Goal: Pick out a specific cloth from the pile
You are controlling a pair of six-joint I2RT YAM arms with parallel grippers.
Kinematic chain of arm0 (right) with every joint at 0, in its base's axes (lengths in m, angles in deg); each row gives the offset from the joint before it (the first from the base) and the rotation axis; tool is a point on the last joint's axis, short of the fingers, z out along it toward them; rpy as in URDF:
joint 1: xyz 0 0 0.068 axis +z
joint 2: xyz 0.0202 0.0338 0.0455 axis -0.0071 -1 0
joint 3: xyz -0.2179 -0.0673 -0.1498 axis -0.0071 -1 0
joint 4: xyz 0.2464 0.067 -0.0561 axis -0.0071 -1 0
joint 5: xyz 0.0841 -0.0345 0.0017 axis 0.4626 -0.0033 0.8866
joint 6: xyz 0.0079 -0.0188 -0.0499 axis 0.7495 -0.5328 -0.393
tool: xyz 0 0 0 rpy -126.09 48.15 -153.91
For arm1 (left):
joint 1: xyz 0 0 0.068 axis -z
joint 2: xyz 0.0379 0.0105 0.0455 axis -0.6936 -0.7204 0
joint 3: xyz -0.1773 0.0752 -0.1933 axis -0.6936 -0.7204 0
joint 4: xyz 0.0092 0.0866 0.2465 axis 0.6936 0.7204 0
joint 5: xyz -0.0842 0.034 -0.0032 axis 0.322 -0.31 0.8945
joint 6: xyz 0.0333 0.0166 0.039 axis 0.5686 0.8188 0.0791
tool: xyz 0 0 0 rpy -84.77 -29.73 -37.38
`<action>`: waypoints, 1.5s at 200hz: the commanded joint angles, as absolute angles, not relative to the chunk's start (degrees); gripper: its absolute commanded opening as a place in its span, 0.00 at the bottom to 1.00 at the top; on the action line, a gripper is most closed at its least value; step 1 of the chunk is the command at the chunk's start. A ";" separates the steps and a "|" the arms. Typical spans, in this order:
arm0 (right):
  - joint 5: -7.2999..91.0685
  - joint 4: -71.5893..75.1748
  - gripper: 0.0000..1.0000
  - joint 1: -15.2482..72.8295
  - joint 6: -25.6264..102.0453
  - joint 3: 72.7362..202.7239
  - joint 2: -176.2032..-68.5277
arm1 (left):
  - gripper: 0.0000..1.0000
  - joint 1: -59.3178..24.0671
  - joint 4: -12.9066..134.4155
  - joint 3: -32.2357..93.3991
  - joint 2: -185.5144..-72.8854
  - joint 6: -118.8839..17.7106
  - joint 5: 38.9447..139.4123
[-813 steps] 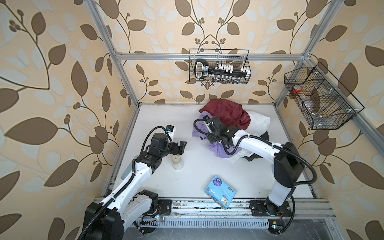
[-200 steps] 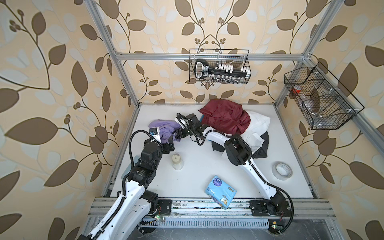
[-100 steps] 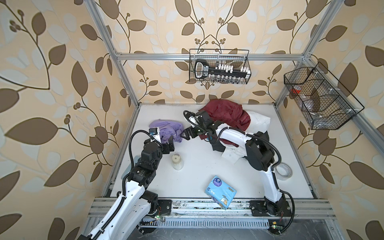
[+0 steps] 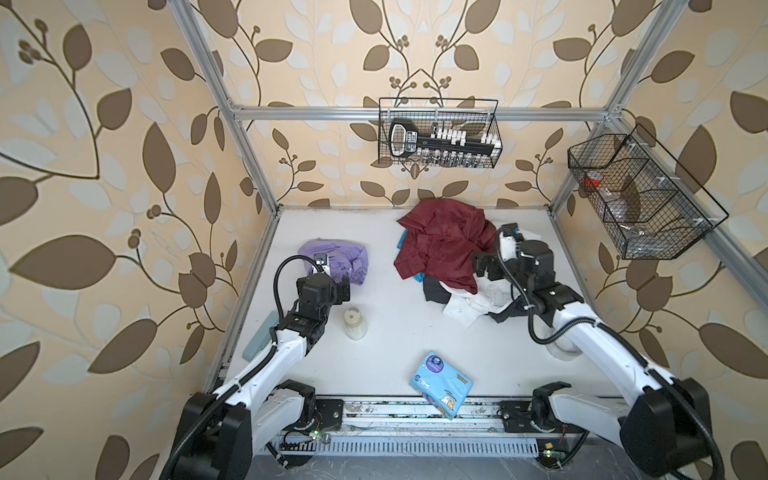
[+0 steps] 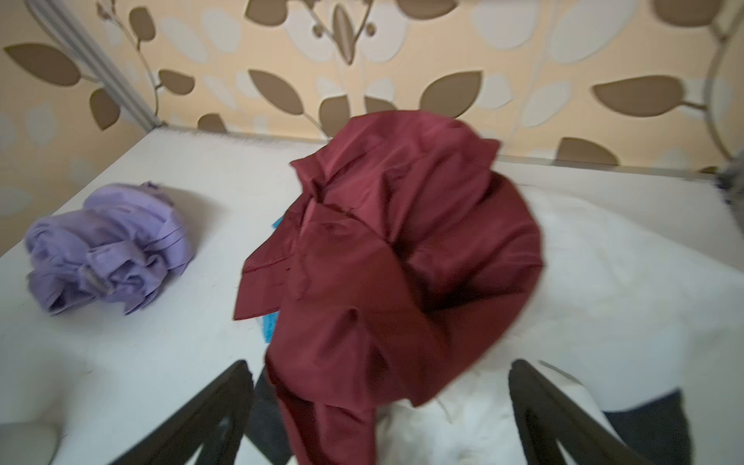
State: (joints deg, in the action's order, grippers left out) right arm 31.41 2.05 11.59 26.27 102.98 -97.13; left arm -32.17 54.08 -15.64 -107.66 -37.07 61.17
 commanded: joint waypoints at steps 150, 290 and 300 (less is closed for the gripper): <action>30.38 72.67 0.99 -2.58 25.37 72.46 -121.67 | 0.99 -43.00 19.47 -21.50 -131.96 -36.00 74.39; 33.63 65.35 1.00 -2.47 23.67 74.97 -120.61 | 0.99 -43.05 22.94 -19.30 -132.49 -35.63 74.45; 33.59 65.36 1.00 -2.49 23.68 74.89 -120.60 | 0.99 -43.05 22.74 -19.28 -132.66 -35.54 74.35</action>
